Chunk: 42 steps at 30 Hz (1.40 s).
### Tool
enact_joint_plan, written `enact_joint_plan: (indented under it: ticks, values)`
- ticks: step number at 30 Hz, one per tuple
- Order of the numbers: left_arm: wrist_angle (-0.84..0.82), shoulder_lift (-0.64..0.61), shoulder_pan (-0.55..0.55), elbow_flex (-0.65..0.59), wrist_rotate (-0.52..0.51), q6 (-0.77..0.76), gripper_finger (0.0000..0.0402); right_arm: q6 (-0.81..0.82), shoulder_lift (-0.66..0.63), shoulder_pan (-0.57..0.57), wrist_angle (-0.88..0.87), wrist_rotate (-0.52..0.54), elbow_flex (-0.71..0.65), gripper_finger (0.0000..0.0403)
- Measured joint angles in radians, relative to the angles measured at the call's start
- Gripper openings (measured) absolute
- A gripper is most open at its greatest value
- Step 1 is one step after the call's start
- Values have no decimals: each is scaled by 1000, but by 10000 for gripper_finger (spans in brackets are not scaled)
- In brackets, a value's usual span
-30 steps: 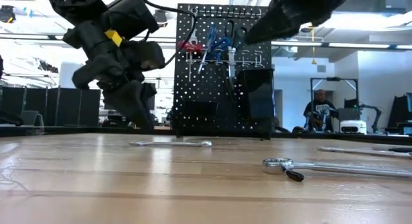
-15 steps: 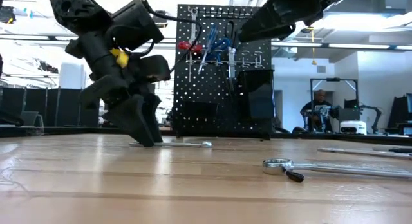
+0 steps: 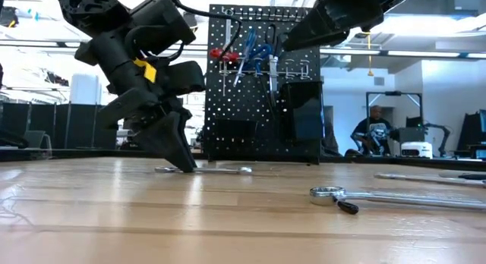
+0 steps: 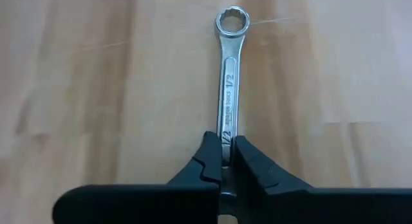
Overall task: Hang tools onto peg board
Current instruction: Hang the wrench on the pegboard
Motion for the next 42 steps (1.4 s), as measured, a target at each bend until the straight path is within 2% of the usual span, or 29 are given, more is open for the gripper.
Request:
enact_joint_plan:
  ticks: [3,7,11,14,19,22,25,29,33,36,39,42]
  values:
    - [-2,-54,-7,-3,-49,-16,2,-31,-1,0,54,0,-30,166]
    - [-22,-146,-12,-25,-139,-44,3,-35,0,-20,212,-1,-128,166]
    - [10,-236,-13,-59,-146,-62,3,-10,0,-56,341,-1,-207,166]
    - [81,-287,-13,-101,-143,-67,2,13,0,-85,376,-4,-228,166]
    - [60,-333,-13,-141,-138,-69,1,97,20,-151,386,-99,-225,166]
    - [61,-328,-13,-154,-135,-92,1,113,83,-196,383,-148,-200,166]
    - [75,-290,-14,-160,-131,-99,1,43,197,-229,395,-169,-131,167]
    - [129,-223,-14,-160,-134,-93,0,11,346,-269,383,-203,-34,189]
    - [186,-156,-20,-160,-190,-113,0,11,455,-309,397,-233,30,228]
    - [219,-111,-33,-159,-273,-127,0,14,527,-331,415,-234,63,246]
    - [221,-95,-55,-158,-305,-111,0,10,565,-337,391,-255,90,242]
    - [211,-95,-81,-157,-344,-104,0,16,585,-338,337,-264,100,207]
